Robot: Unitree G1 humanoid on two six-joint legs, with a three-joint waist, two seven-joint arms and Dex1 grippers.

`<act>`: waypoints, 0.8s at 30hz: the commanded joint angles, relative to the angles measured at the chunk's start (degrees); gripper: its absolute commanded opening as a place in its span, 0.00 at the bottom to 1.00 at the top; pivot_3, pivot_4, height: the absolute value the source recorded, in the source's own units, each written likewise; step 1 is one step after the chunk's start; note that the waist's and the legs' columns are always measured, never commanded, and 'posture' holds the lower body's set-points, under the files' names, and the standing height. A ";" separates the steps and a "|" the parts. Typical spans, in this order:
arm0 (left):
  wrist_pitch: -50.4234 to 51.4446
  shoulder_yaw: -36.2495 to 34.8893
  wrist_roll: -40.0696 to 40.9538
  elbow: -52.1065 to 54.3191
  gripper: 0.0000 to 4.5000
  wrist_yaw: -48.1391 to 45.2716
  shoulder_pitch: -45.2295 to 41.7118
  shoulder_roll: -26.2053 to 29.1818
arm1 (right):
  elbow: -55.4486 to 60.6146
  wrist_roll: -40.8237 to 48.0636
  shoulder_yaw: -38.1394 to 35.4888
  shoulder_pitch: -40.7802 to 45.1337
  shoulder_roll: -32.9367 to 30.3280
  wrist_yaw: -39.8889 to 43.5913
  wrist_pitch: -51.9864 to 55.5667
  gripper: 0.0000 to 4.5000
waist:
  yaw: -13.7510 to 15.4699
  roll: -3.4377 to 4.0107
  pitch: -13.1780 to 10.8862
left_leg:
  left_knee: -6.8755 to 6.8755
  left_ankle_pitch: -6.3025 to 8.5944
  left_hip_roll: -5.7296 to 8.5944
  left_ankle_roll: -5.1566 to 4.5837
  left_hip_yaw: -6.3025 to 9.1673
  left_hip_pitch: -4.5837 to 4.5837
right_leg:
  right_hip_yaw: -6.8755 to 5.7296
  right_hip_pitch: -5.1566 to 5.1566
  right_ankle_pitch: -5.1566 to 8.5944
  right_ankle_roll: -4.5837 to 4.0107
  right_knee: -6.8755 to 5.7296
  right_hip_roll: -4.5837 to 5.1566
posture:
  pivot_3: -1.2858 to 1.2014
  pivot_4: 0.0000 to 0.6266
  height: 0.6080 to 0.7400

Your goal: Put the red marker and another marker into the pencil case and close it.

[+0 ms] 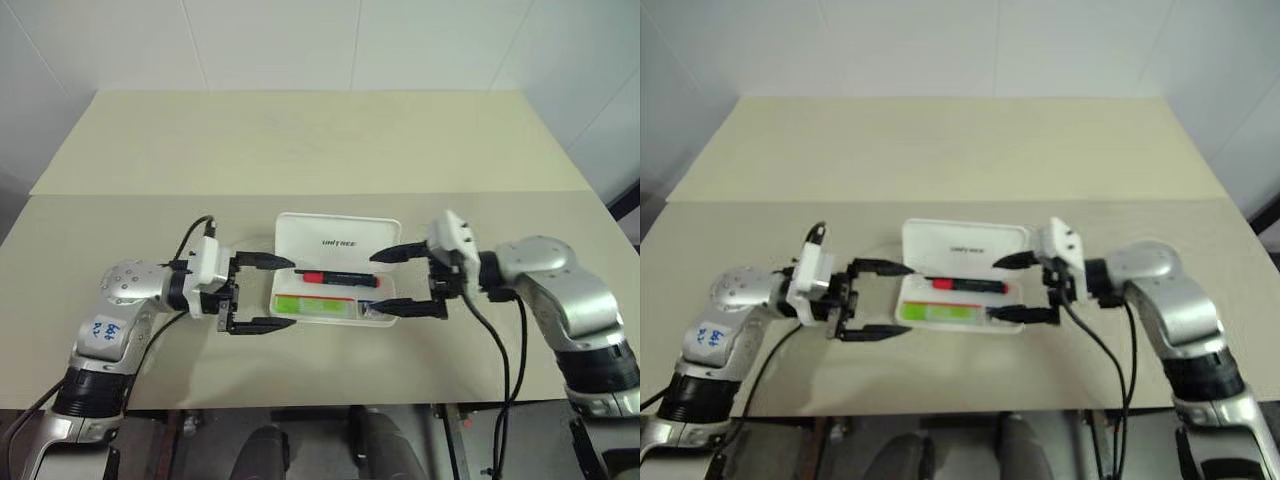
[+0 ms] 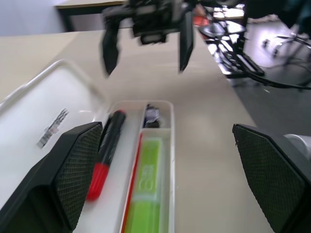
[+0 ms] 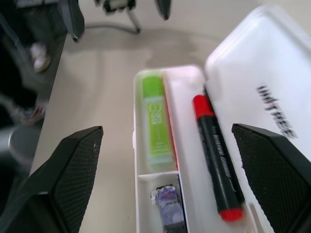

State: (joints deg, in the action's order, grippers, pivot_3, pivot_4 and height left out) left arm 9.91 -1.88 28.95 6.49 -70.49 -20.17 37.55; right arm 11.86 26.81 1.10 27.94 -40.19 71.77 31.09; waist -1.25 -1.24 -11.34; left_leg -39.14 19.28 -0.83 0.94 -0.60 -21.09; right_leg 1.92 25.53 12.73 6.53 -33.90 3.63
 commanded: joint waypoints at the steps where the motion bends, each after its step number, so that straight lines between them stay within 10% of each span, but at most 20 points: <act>1: 0.45 -3.61 2.01 1.48 1.00 1.56 0.48 0.71 | 4.85 4.29 -7.90 -3.26 -1.77 -0.19 -3.50 0.99 | 0.02 0.00 0.00 | 0.00 0.00 0.01 0.00 -0.03 0.03 | 0.01 -0.01 -0.01 0.02 0.00 0.01 | 0.52 0.24 1.00; 6: -0.46 -5.37 1.56 -1.04 1.00 0.78 0.02 1.81 | 4.26 3.32 -11.97 -8.52 -4.66 0.15 -8.59 0.99 | -0.06 0.00 0.00 | 0.00 0.00 0.01 0.00 -0.02 0.10 | 0.02 -0.05 -0.01 0.02 -0.03 -0.03 | 0.52 0.24 1.00; 19: -2.18 -7.18 1.83 -5.60 0.04 -2.12 -1.69 1.62 | 0.13 1.61 -12.57 -9.74 -5.66 -2.44 -15.70 1.00 | -0.26 0.00 0.00 | 0.00 -0.02 0.01 0.01 -0.18 0.35 | 0.17 -0.09 0.02 -0.04 -0.06 -0.05 | 0.52 0.24 1.00; 24: -4.45 -8.17 1.70 -6.50 0.00 -1.52 -2.35 0.51 | -0.18 0.79 -11.50 -9.65 -5.68 -3.22 -16.19 1.00 | -0.27 0.00 0.00 | 0.00 -0.01 0.00 0.01 -0.19 0.35 | 0.17 -0.09 0.02 -0.04 -0.07 -0.05 | 0.52 0.24 1.00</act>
State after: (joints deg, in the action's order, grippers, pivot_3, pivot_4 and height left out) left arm 8.18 -8.15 29.58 -0.30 -72.18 -21.33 38.63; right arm 11.11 27.55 -9.75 17.67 -45.04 69.07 15.99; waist -1.51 -1.24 -11.34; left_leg -39.14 19.27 -0.83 0.96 -0.78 -20.73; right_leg 2.09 25.44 12.75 6.49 -33.97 3.58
